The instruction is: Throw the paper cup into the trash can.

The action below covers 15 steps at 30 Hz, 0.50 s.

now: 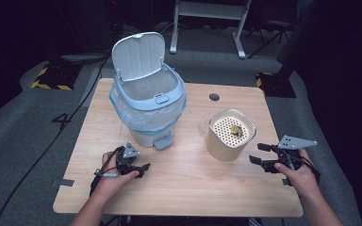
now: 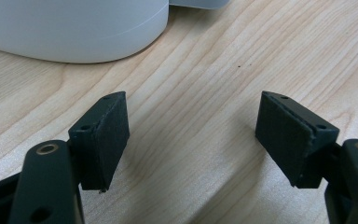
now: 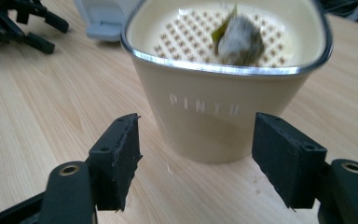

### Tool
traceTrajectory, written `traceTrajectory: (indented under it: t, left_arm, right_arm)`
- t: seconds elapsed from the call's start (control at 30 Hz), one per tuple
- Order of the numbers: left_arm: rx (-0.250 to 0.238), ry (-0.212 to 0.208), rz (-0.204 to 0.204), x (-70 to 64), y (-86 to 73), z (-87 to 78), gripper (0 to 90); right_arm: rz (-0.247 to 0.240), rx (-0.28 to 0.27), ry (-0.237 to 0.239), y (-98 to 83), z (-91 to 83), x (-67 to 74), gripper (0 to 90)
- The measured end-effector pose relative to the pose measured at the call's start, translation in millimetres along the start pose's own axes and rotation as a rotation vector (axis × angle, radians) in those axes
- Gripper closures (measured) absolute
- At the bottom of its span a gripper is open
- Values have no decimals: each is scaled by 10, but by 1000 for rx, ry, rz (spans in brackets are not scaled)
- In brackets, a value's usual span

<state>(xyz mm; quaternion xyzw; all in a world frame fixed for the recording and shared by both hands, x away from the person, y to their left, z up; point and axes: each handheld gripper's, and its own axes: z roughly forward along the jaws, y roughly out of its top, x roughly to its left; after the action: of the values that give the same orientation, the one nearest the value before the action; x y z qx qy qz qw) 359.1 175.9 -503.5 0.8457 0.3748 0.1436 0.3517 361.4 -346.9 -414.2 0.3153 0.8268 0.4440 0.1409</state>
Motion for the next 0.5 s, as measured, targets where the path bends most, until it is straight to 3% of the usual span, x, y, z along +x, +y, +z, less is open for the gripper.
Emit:
traceTrajectory:
  t: [0.3, 0.5]
  left_arm:
    - [1, 0, -1, 1, -1, -1, 261]
    - [0, -1, -3, 0, -1, 0, 263]
  right_arm:
    - [50, 73, -7, -376, 254, -39, 316]
    - [30, 115, -25, -601, 405, -1, 291]
